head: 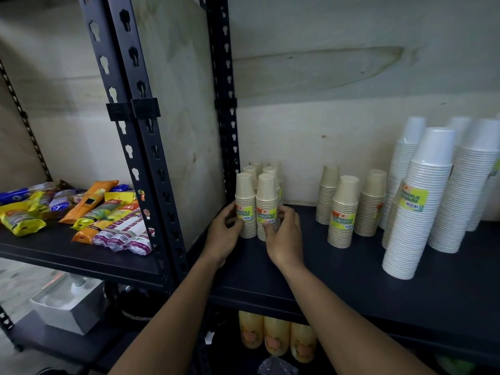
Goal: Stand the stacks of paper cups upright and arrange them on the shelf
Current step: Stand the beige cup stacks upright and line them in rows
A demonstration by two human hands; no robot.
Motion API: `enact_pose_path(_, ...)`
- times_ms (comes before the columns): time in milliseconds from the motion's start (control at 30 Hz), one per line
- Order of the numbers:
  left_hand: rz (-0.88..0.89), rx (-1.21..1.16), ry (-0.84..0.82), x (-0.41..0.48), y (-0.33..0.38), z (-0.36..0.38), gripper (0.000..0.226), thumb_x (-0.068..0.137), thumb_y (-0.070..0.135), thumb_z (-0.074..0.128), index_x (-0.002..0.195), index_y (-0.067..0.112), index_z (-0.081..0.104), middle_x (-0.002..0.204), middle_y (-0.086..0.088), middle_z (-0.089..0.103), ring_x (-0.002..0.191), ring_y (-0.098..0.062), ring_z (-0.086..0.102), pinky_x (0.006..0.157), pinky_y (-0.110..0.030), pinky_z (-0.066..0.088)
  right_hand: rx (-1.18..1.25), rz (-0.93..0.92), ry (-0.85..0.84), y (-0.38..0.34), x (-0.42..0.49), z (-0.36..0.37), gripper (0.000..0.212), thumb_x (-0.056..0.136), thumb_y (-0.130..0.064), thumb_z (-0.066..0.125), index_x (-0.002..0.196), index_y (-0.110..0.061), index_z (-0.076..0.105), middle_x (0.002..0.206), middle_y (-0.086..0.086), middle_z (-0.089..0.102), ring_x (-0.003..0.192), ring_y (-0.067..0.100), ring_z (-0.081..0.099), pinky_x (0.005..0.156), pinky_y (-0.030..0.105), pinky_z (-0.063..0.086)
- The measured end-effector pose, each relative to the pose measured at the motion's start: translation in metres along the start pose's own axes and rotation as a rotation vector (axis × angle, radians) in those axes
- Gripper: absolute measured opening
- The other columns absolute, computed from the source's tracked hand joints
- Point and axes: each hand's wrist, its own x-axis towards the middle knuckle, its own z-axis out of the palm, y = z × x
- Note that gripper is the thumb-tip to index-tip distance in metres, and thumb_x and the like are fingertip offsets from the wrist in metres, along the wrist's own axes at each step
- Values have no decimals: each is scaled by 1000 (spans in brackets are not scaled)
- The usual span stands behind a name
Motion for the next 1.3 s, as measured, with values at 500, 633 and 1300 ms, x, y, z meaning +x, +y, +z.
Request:
enact_pose_path(500,-5,5,33,-1,-2,-3,67,96,14,68,155,26,39,143,6,55,120,-1,55,95,-25,49,26,55,-54,-9,-5,-14,60,92,-24,72,143,-15,42,140,3,41,117,10,49,90,21,38)
enact_pose_path(633,-24,-5,163,-8,6,1,72,93,21,71,155,29,35,139,10,51,126,-8,50,104,-32,45,35,19,-41,-9,-11,-32,57,91,-26,73,140,-18,44,137,1,40,109,6,46,88,21,40)
enact_pose_path(1300,172,25,-69,-43,83,101,30,94,20,69,124,21,65,117,6,70,110,-7,66,100,-33,54,-88,-141,291,-17,-20,-133,64,86,-28,72,143,-15,45,138,9,44,128,26,43,105,40,44)
